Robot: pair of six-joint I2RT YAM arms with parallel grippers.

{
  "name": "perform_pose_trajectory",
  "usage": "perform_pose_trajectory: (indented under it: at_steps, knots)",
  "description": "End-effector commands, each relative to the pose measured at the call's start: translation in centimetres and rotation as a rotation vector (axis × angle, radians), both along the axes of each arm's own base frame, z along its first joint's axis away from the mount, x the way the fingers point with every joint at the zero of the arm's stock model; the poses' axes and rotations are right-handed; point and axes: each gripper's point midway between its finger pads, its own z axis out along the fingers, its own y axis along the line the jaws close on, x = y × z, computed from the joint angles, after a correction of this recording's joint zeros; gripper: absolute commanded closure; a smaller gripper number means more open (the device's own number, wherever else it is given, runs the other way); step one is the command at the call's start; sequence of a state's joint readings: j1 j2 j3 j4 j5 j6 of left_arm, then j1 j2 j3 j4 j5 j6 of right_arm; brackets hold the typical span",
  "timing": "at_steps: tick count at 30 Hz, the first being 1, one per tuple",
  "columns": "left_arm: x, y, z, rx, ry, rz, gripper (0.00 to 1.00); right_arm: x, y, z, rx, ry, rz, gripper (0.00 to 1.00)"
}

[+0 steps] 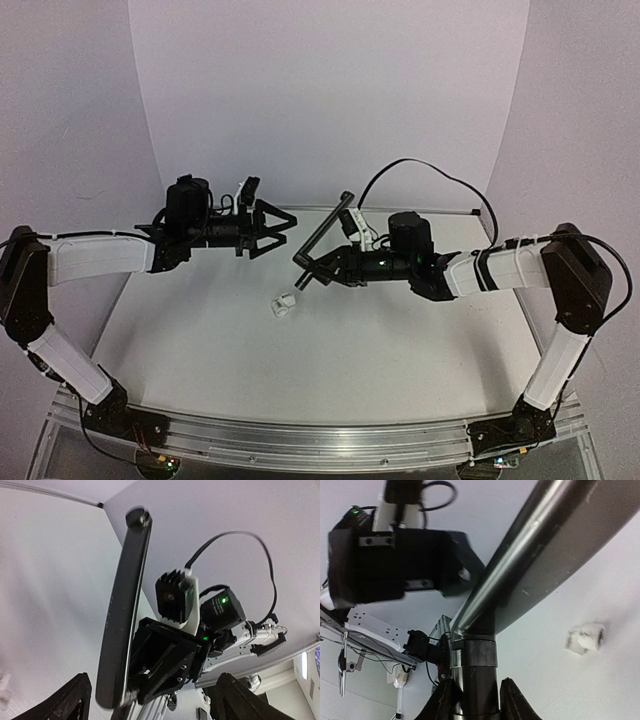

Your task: Install the water faucets

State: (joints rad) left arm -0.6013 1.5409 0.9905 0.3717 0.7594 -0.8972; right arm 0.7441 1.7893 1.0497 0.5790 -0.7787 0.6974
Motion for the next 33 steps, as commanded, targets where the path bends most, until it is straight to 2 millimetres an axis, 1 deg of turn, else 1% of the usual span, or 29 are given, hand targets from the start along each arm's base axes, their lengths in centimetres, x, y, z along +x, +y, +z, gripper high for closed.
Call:
perform_pose_trajectory:
  at_steps: [1,3,4,6,7,9,11,13,14,16,18,22,24,25,26,28,30,33]
  knots:
    - [3.0,5.2,0.8,0.161,-0.051,0.249,0.10,2.7,-3.9,2.6,0.012,-0.095,-0.200,1.00]
    - [3.7,6.6,-2.1,0.290,0.020,0.315,0.12,3.6,-5.7,2.4,-0.008,-0.108,-0.269,1.00]
    - [3.8,7.0,-3.6,0.344,0.051,0.326,0.14,4.1,-6.7,2.2,-0.016,-0.109,-0.304,1.00]
    - [3.6,7.2,-6.7,0.440,0.134,0.311,0.22,4.9,-8.0,1.9,-0.042,-0.128,-0.347,1.00]
    - [3.4,7.1,-8.1,0.456,0.170,0.293,0.25,5.2,-8.5,1.8,-0.061,-0.140,-0.366,1.00]
    - [2.9,6.4,-10.2,0.466,0.233,0.252,0.26,5.5,-9.3,1.8,-0.097,-0.177,-0.396,1.00]
    - [2.5,5.6,-11.8,0.509,0.263,0.217,0.27,5.6,-9.9,2.3,-0.116,-0.216,-0.419,1.00]
    - [2.3,4.7,-13.6,0.594,0.261,0.198,0.27,5.7,-10.4,2.5,-0.145,-0.236,-0.434,1.00]
    - [2.4,4.4,-14.0,0.642,0.249,0.195,0.27,5.8,-10.7,2.6,-0.152,-0.243,-0.442,1.00]
    - [2.1,3.4,-15.5,0.740,0.229,0.168,0.27,5.7,-11.1,2.8,-0.154,-0.253,-0.445,1.00]
    - [2.3,3.0,-16.7,0.774,0.229,0.158,0.28,5.4,-11.2,2.9,-0.150,-0.264,-0.430,1.00]
    - [3.1,3.9,-18.5,0.874,0.216,0.197,0.30,4.6,-11.4,3.8,-0.127,-0.293,-0.415,1.00]
    - [3.4,3.9,-19.2,0.907,0.229,0.190,0.35,4.4,-11.5,4.1,-0.123,-0.307,-0.414,1.00]
    - [3.4,3.5,-19.3,0.897,0.236,0.182,0.35,4.3,-11.6,4.3,-0.122,-0.311,-0.415,1.00]
    - [3.4,3.0,-19.4,0.881,0.244,0.174,0.35,4.2,-11.7,4.4,-0.121,-0.315,-0.416,1.00]
    - [3.7,2.7,-20.0,0.883,0.261,0.183,0.33,4.3,-11.6,4.5,-0.118,-0.320,-0.414,1.00]
    - [4.0,2.9,-21.0,0.925,0.275,0.198,0.31,4.2,-11.5,4.6,-0.114,-0.322,-0.408,1.00]
    - [4.4,3.1,-21.3,0.961,0.279,0.244,0.31,4.3,-11.3,4.5,-0.111,-0.319,-0.401,1.00]
